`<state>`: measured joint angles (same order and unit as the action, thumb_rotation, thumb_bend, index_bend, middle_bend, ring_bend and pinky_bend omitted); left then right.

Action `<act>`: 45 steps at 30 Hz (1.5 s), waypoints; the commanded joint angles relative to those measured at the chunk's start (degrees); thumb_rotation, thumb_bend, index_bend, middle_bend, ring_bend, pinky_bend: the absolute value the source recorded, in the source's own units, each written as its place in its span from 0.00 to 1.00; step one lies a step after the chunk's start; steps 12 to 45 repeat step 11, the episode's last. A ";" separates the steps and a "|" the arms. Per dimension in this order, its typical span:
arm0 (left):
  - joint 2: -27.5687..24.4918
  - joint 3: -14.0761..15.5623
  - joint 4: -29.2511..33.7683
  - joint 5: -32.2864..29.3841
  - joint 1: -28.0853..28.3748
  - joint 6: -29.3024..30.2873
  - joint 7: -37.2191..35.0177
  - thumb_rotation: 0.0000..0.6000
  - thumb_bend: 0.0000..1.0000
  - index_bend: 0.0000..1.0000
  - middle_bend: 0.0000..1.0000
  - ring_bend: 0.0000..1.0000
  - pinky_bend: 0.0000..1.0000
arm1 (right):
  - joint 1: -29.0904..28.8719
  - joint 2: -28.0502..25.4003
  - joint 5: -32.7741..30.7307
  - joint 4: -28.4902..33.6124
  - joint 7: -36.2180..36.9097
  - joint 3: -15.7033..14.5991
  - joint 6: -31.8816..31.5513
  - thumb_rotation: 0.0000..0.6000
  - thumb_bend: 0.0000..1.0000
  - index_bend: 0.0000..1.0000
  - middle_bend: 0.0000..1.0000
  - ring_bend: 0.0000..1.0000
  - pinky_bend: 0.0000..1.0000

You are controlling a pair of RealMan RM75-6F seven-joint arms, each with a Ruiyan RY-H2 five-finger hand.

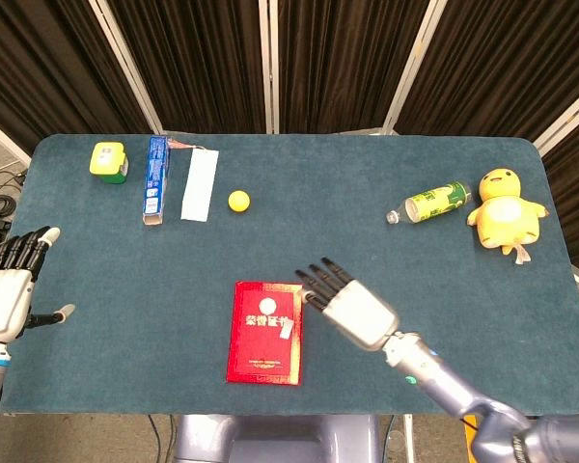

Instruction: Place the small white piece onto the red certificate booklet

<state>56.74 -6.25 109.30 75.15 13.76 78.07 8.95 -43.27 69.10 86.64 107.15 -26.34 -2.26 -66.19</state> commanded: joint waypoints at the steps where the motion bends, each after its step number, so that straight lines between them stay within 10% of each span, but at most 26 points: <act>1: 0.24 0.78 -0.30 1.11 -0.79 0.79 -0.30 1.00 0.00 0.00 0.00 0.00 0.00 | 5.63 -4.07 3.51 -1.73 8.13 -1.41 -6.71 1.00 0.15 0.00 0.00 0.00 0.00; 11: -0.46 4.14 -1.31 6.20 -4.88 4.54 -3.80 1.00 0.00 0.00 0.00 0.00 0.00 | 19.52 -5.48 2.75 -4.53 20.40 -2.49 -21.96 1.00 0.00 0.00 0.00 0.00 0.00; 45: -0.46 4.14 -1.31 6.20 -4.88 4.54 -3.80 1.00 0.00 0.00 0.00 0.00 0.00 | 19.52 -5.48 2.75 -4.53 20.40 -2.49 -21.96 1.00 0.00 0.00 0.00 0.00 0.00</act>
